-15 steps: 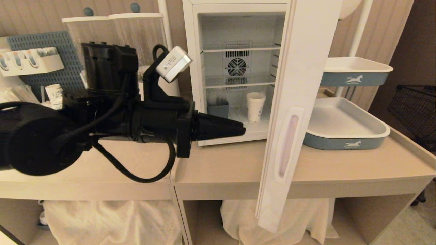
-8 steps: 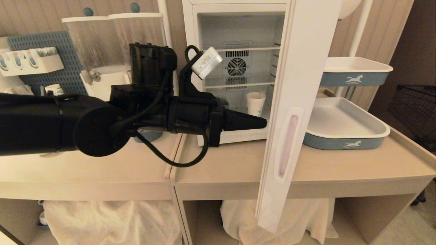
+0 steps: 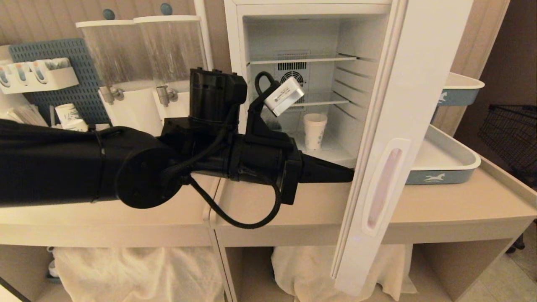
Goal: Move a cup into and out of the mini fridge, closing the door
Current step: Open the freezer door
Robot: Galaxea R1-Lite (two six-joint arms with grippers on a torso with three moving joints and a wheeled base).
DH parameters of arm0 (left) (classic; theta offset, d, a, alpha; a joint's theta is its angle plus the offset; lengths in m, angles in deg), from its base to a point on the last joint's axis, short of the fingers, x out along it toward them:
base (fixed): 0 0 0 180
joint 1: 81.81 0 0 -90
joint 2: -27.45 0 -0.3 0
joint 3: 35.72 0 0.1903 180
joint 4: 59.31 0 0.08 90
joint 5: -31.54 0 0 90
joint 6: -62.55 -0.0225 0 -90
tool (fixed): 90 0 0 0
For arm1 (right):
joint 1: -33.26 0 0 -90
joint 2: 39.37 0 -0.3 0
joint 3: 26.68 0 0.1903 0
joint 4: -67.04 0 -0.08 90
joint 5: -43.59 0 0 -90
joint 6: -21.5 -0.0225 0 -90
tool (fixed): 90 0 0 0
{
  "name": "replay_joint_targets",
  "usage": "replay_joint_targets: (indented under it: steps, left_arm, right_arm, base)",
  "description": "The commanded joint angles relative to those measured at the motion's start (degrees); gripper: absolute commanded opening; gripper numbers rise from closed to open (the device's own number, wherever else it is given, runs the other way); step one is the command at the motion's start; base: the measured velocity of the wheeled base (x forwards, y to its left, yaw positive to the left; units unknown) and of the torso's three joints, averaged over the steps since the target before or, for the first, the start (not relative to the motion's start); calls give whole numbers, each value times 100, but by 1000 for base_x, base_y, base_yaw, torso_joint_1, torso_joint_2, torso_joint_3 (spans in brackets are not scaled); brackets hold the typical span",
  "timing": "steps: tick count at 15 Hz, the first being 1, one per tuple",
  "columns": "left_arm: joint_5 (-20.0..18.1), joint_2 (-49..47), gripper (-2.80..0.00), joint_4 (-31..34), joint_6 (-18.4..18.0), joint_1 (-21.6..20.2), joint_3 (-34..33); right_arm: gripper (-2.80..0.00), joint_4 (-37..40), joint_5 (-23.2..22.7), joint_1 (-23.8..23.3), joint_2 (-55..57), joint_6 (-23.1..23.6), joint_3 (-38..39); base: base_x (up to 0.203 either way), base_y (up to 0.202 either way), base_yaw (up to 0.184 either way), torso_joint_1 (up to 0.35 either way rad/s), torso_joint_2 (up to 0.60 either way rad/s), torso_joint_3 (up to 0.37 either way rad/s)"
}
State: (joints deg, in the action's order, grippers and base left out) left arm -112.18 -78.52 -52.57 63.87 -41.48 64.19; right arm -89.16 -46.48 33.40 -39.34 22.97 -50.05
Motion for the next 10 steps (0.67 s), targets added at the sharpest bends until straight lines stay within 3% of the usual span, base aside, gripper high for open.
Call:
replay_joint_targets:
  steps: [1,3,6,10]
  left_arm:
    - [-10,65,-280,-8,20,167,4]
    - [59,109,-280,-34,177,424,26]
    - [484,49,-280,-68,287,825,117]
    - [577,-46,-280,-36,332,1193,152]
  right_arm:
    - [-280,0,-1,4,-2,2,0]
    - [-280,0,-1,4,-2,2,0]
    - [-280,0,-1,4,-2,2,0]
    - [-280,0,-1,4,-2,2,0]
  base:
    - [0,0,0,0,0,0]
    - [0,0,0,0,0,0]
    - [0,0,0,0,0,0]
    - [0,0,0,0,0,0]
